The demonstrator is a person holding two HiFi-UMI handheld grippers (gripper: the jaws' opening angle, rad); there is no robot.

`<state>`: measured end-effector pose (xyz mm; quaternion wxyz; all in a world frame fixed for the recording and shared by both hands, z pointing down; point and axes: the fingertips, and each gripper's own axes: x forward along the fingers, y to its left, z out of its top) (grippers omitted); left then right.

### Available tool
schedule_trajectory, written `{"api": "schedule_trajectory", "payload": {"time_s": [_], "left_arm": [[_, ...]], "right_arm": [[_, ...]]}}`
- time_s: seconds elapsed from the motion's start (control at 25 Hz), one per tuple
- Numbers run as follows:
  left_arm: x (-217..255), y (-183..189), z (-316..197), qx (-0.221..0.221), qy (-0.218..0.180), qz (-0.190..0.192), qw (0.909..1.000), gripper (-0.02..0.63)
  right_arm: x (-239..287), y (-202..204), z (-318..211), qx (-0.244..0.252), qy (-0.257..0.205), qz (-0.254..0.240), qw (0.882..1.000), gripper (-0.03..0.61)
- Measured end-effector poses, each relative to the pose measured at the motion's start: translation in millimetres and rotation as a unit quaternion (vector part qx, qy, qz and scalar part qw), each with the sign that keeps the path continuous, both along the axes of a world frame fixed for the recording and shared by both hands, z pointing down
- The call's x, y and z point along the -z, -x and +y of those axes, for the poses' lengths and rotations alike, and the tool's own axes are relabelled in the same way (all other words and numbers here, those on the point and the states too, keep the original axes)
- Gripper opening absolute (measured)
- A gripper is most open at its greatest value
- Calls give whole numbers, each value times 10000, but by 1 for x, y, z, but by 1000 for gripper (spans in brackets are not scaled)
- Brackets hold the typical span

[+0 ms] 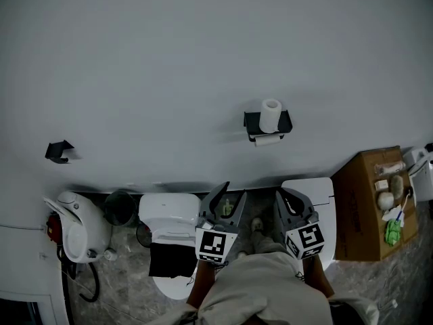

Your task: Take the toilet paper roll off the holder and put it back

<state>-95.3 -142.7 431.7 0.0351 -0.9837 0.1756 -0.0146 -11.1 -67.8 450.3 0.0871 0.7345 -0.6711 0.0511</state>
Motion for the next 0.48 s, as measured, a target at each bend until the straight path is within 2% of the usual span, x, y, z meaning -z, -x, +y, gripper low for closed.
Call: {"api": "schedule_trajectory", "payload": {"time_s": [0.48], "left_arm": [[-4,-38,-38,114,58,-66,9999,184]], "right_arm": [[1,-39,-42,149,33,-11,9999,-3]]}}
